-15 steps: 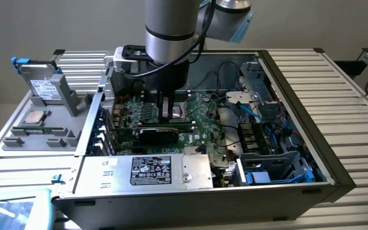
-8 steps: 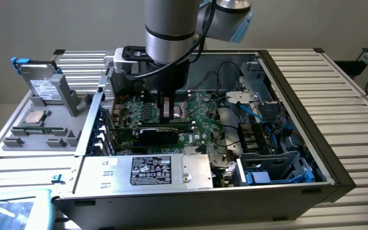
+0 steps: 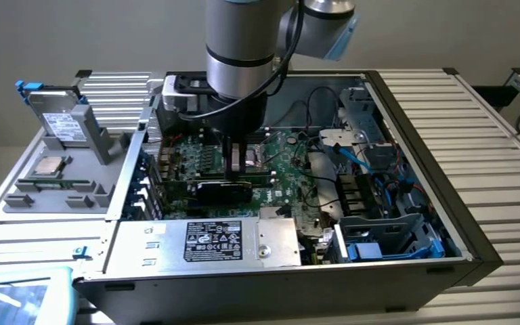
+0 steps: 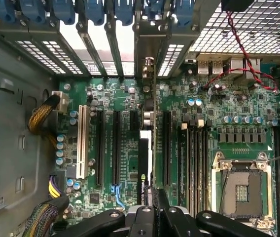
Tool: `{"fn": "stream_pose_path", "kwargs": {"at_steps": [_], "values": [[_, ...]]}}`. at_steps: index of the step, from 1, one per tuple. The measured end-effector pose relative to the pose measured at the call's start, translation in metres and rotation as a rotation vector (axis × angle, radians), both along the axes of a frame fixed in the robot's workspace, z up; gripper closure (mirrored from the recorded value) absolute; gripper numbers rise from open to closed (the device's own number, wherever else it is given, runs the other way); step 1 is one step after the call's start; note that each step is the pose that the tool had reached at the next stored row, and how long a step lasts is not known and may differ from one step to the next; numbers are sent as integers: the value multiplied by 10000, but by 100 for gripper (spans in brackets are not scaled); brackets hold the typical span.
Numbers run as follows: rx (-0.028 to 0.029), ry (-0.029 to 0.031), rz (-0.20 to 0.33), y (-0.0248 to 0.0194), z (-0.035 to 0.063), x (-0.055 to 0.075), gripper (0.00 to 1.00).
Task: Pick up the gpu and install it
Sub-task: 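Press down on the gpu until it lock into place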
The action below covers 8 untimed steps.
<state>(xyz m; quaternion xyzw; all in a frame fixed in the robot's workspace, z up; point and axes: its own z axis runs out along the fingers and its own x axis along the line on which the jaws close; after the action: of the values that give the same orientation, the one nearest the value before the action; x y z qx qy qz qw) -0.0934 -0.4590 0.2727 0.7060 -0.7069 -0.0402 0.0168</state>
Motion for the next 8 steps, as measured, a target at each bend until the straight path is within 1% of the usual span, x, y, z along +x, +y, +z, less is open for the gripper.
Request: {"fn": "stream_pose_path", "kwargs": {"at_steps": [3, 8], "values": [[-1, 0, 0, 0, -37, 0, 88], [1, -1, -1, -1, -60, 0, 88]]}}
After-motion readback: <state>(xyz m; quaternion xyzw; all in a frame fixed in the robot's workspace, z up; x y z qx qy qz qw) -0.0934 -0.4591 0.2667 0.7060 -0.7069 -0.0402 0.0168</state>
